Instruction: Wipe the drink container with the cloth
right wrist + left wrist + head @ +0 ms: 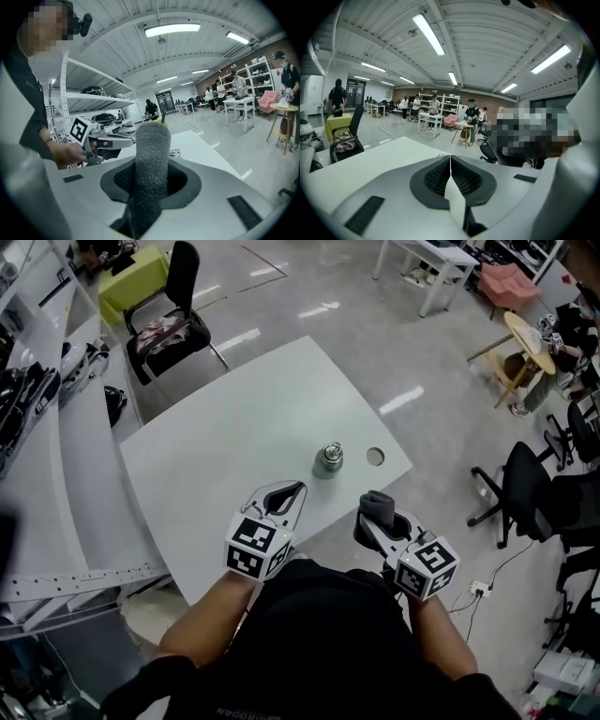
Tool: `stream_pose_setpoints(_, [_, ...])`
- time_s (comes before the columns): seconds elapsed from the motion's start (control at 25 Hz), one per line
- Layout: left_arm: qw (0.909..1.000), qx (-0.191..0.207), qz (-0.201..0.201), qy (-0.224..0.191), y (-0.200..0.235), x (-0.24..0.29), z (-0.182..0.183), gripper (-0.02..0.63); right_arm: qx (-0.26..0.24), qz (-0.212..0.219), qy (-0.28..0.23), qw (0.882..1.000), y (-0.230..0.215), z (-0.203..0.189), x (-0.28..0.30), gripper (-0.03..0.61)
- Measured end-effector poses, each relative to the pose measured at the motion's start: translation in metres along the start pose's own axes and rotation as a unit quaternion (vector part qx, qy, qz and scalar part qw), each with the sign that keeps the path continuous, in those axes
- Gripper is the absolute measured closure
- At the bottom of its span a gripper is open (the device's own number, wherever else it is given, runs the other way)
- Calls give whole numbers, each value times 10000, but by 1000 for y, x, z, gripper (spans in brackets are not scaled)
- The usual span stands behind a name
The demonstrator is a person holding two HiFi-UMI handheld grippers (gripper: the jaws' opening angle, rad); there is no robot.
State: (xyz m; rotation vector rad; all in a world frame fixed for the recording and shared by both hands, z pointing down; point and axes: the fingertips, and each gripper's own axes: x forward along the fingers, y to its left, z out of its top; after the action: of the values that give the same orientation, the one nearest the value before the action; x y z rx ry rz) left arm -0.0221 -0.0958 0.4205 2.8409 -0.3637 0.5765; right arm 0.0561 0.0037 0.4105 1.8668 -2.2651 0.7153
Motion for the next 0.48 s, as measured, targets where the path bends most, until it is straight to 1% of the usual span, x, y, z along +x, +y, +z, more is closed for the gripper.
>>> stream_pose_setpoints(0.16, [9999,107,109,-32,12,3,2,597,-182,101,77,9998,-5,10,16,468])
stream_pose_setpoints(0.32, [9997,72,210,-51,19,11,3,597,-388,217,154,9989,-14,19,31,468])
stream_pose_setpoints(0.48, [9987,6,511,-28,23,17,5,597,-755,523,370,9951,-28,29,46,468])
